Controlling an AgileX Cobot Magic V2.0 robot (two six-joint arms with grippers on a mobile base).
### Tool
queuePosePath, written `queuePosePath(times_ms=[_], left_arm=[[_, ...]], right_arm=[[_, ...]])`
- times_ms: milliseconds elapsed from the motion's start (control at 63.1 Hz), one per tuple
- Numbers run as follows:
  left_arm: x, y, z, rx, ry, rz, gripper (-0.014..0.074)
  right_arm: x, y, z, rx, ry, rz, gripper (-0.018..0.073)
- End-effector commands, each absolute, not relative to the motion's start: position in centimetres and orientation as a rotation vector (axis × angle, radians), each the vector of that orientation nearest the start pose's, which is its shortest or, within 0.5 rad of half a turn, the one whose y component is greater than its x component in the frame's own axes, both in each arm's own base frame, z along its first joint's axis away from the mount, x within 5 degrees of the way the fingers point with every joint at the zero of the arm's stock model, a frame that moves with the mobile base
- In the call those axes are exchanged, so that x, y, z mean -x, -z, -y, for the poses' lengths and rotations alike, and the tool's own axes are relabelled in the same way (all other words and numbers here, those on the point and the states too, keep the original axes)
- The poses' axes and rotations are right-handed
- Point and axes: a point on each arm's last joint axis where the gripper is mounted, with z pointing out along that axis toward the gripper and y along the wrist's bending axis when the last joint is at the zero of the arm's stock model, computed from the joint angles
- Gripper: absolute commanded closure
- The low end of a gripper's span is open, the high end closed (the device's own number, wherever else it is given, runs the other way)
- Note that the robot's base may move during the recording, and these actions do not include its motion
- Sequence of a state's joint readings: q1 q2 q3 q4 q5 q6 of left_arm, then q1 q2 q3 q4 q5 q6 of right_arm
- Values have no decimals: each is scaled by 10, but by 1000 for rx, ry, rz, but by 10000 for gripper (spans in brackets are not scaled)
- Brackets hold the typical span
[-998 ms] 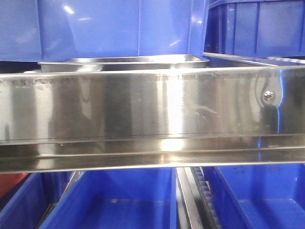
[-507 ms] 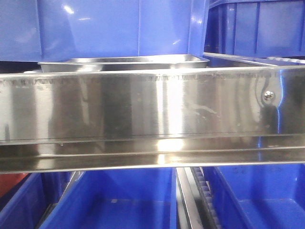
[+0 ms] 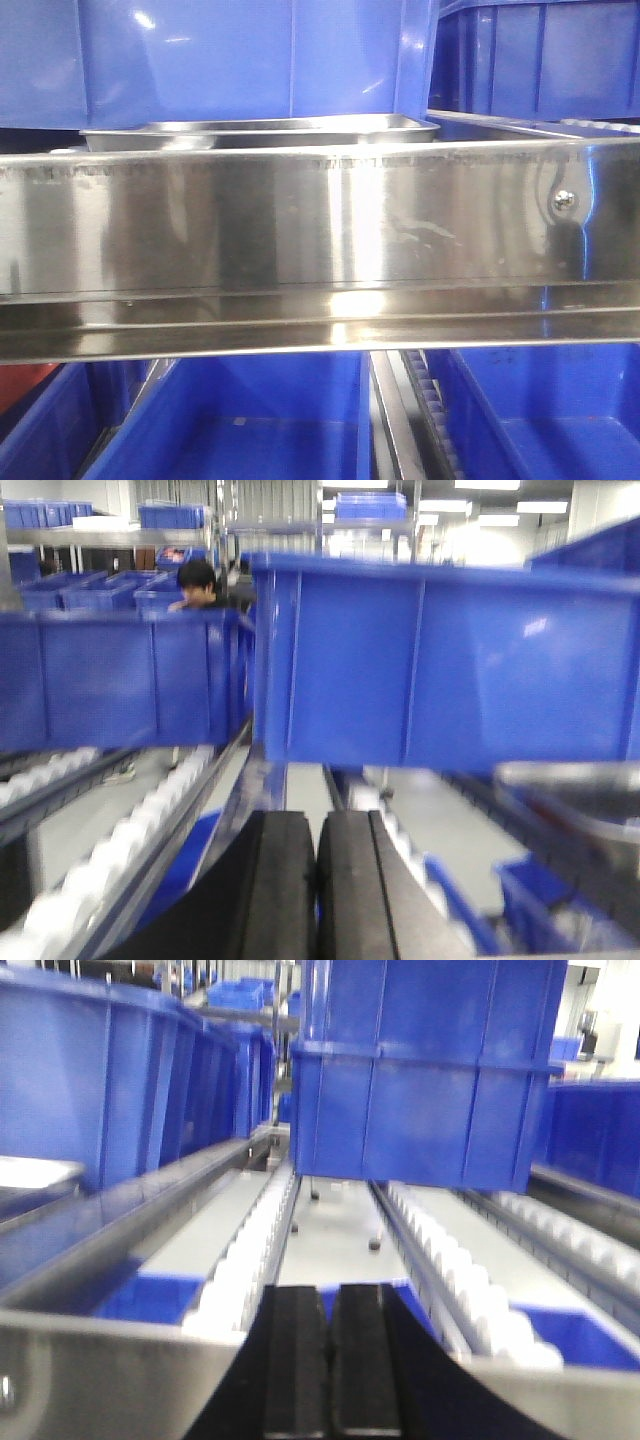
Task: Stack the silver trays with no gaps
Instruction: 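Reach both grippers toward the silver tray in the upper blue bin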
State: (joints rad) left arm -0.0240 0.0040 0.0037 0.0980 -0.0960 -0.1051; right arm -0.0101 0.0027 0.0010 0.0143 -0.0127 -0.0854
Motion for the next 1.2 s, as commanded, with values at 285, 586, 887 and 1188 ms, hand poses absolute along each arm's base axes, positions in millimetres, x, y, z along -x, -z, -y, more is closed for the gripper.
queuePosePath(times_ms=[285,586,887,1188], left_arm=[[-47,-255,1,84,143,-1349,593],[-26,-304,6,117,242,-1567,593],[-26,-323,8,112,251,-1687,593],[-26,-336,6,119,262,-1536,593]], right_arm=[[-42,-259,1,-28,-3,-1023,638],[-23,-298,-1,-166,-167,-1506,638],[-7,-322,-5,-186,-262,-1500,638],[-6,-328,-7,-205,-337,-1436,638]])
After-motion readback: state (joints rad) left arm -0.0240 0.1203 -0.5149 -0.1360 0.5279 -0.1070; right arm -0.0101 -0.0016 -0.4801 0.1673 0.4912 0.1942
